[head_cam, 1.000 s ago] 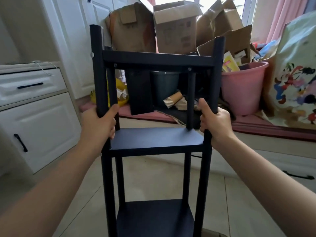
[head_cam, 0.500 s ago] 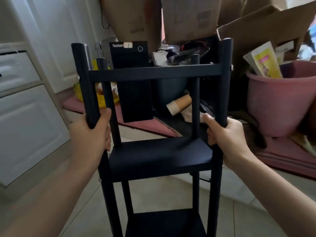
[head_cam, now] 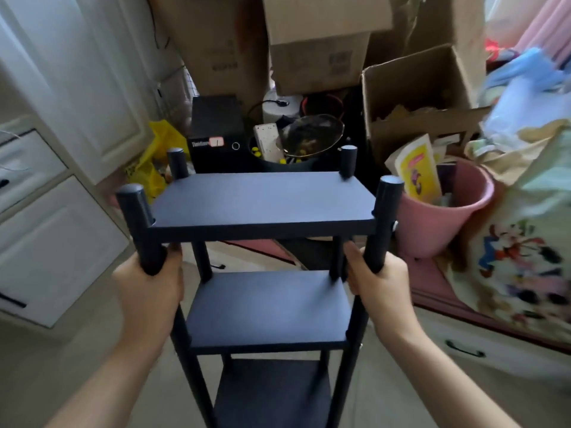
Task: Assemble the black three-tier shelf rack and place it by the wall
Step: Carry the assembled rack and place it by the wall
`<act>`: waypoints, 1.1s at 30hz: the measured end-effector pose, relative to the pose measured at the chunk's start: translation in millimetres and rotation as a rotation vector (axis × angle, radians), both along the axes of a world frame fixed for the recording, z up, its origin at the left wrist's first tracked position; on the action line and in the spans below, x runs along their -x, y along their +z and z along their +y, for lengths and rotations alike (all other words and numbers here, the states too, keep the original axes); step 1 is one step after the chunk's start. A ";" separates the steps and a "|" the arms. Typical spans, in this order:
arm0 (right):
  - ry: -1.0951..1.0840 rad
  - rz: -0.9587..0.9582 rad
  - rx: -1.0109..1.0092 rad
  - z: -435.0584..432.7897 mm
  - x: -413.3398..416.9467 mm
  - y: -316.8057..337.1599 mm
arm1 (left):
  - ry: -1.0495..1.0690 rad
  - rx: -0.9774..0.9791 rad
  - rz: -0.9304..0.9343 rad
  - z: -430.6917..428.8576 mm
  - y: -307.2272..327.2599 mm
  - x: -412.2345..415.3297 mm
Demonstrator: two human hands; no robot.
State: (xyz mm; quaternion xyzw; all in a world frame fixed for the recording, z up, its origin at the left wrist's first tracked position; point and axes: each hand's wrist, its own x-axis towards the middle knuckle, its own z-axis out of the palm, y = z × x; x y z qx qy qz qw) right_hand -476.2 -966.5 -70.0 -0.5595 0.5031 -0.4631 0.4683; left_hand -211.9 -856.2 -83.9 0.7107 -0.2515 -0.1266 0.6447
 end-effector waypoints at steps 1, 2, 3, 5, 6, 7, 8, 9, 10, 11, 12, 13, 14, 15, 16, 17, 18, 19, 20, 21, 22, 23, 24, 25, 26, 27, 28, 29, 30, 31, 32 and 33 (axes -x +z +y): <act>-0.002 0.017 -0.003 9.5 5.7 19.4 | 0.002 -0.009 0.016 7.8 16.5 6.4; -0.004 0.044 -0.007 20.5 11.9 37.9 | 0.004 -0.020 0.034 17.1 31.7 12.7; -0.005 0.072 -0.002 30.6 17.6 56.8 | 0.007 -0.026 0.051 25.9 47.9 19.7; -0.017 0.110 0.007 50.6 29.0 93.9 | -0.033 -0.037 0.072 42.4 80.2 31.2; -0.016 0.124 0.000 60.1 34.6 111.8 | -0.066 -0.048 0.061 50.6 95.9 36.0; -0.006 0.143 -0.003 68.3 40.9 128.0 | -0.112 -0.061 0.041 57.9 111.4 39.1; 0.013 0.160 -0.007 78.0 48.2 142.0 | -0.167 -0.079 0.010 65.9 124.5 41.5; 0.032 0.176 0.000 86.8 55.0 155.1 | -0.221 -0.093 -0.019 72.6 137.2 43.0; 0.046 0.184 0.008 96.4 61.7 165.8 | -0.274 -0.101 -0.033 79.3 147.6 44.0; 0.045 0.187 0.011 106.8 69.0 176.5 | -0.324 -0.104 -0.035 85.1 158.3 46.2; 0.031 0.187 0.011 115.1 75.7 185.1 | -0.367 -0.101 -0.032 88.7 166.7 48.6; 0.017 0.190 -0.001 124.6 82.6 193.1 | -0.402 -0.100 -0.031 92.4 174.2 53.2; -0.003 0.190 -0.012 133.1 89.6 200.4 | -0.427 -0.093 -0.045 94.3 181.5 60.0; -0.027 0.178 -0.017 140.6 96.4 206.9 | -0.450 -0.077 -0.056 94.6 188.0 67.6; -0.053 0.160 -0.017 148.1 104.0 212.9 | -0.477 -0.066 -0.062 94.6 192.5 76.5; -0.084 0.142 -0.015 154.5 113.3 218.3 | -0.505 -0.053 -0.054 93.8 196.8 87.0; -0.118 0.121 -0.019 160.8 123.6 222.4 | -0.538 -0.039 -0.045 93.9 199.2 97.3; -0.151 0.105 -0.030 167.6 135.2 226.4 | -0.571 -0.050 -0.035 94.9 201.4 109.4; -0.185 0.090 -0.043 174.0 147.4 230.2 | -0.596 -0.062 -0.010 94.4 204.3 122.5; -0.221 0.073 -0.054 181.2 160.4 233.6 | -0.633 -0.065 0.022 94.0 207.9 135.7; -0.257 0.051 -0.062 188.1 174.1 236.0 | -0.675 -0.068 0.035 92.5 212.5 148.8; -0.291 0.028 -0.069 194.8 188.6 237.1 | -0.705 -0.060 0.030 90.0 217.8 162.9; -0.327 0.008 -0.079 201.8 203.3 236.9 | -0.741 -0.055 0.026 87.3 223.3 177.8; -0.365 -0.003 -0.097 209.1 218.7 235.7 | -0.772 -0.050 0.020 84.2 227.8 193.7; -0.405 -0.005 -0.117 216.7 234.2 233.1 | -0.792 -0.051 0.021 81.1 231.1 210.4; -0.444 -0.008 -0.132 223.4 250.1 229.2 | -0.814 -0.057 0.023 79.3 235.1 228.7; -0.479 -0.017 -0.139 229.6 266.8 224.8 | -0.839 -0.065 0.022 77.6 236.9 247.7; -0.508 -0.030 -0.148 236.3 284.9 220.1 | -0.858 -0.084 0.017 78.1 236.3 267.1; -0.521 -0.042 -0.163 243.1 304.4 215.9 | -0.863 -0.103 0.024 78.8 234.0 287.0; -0.523 -0.046 -0.179 249.8 325.8 213.1 | -0.864 -0.118 0.044 78.7 231.8 308.1; -0.520 -0.036 -0.198 256.7 347.1 211.3 | -0.864 -0.129 0.069 78.3 228.5 328.4; -0.511 -0.021 -0.218 263.7 369.6 210.1 | -0.853 -0.144 0.084 79.0 225.6 349.1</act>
